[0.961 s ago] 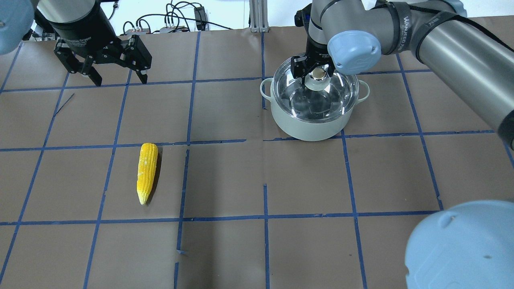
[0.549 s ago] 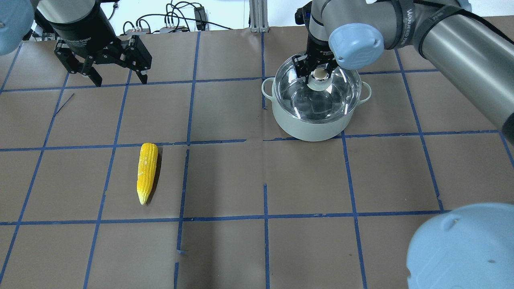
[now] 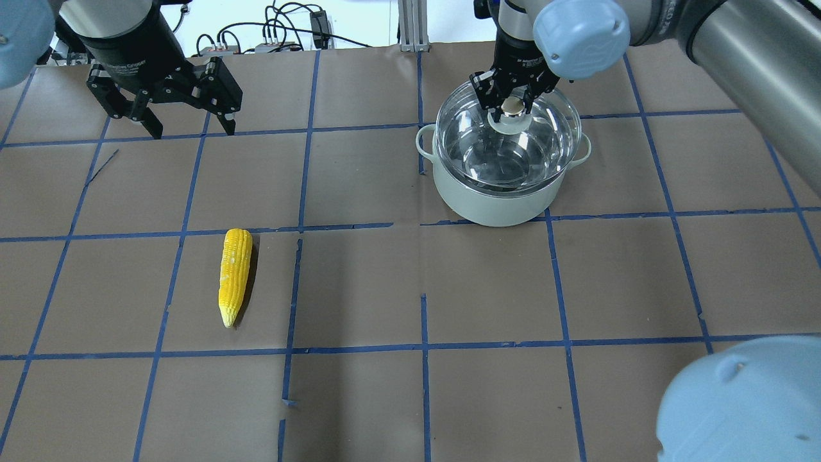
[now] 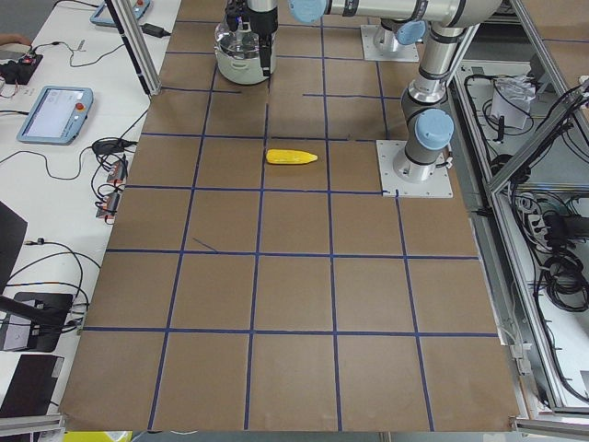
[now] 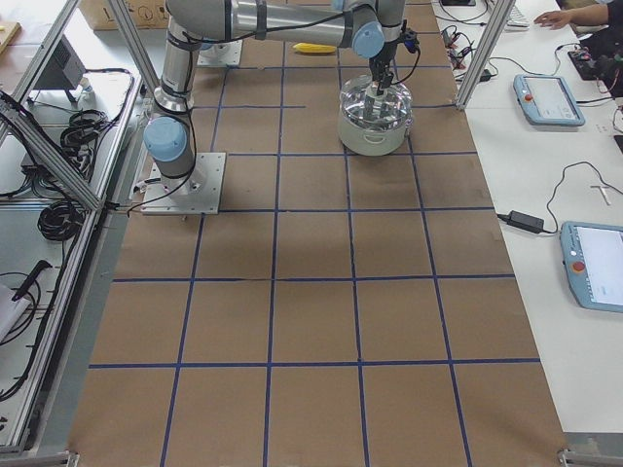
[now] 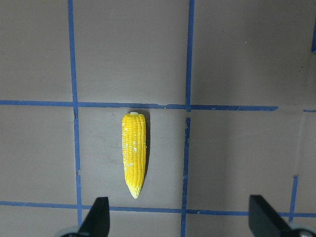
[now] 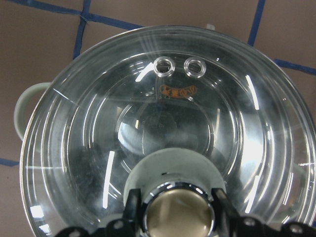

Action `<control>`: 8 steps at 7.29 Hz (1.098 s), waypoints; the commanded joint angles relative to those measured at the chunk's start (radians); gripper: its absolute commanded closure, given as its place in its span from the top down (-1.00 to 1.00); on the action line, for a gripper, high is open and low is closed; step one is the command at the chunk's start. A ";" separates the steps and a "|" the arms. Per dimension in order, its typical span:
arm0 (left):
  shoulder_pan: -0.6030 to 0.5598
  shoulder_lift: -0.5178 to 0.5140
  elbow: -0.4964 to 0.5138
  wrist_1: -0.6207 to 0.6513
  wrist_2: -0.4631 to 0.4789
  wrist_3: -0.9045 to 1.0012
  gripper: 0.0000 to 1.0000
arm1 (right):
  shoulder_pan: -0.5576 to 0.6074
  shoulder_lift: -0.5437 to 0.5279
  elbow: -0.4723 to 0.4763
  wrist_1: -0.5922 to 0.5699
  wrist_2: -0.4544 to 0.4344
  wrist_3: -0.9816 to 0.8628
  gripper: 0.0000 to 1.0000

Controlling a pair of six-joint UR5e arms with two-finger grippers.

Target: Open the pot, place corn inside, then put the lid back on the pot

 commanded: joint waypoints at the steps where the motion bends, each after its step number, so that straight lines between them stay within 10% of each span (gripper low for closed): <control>1: 0.009 -0.003 -0.016 0.000 0.000 0.017 1.00 | -0.016 -0.096 -0.068 0.174 0.009 -0.016 -0.47; 8: 0.124 -0.141 -0.370 0.362 -0.003 0.138 1.00 | -0.147 -0.408 0.225 0.225 0.015 -0.061 -0.50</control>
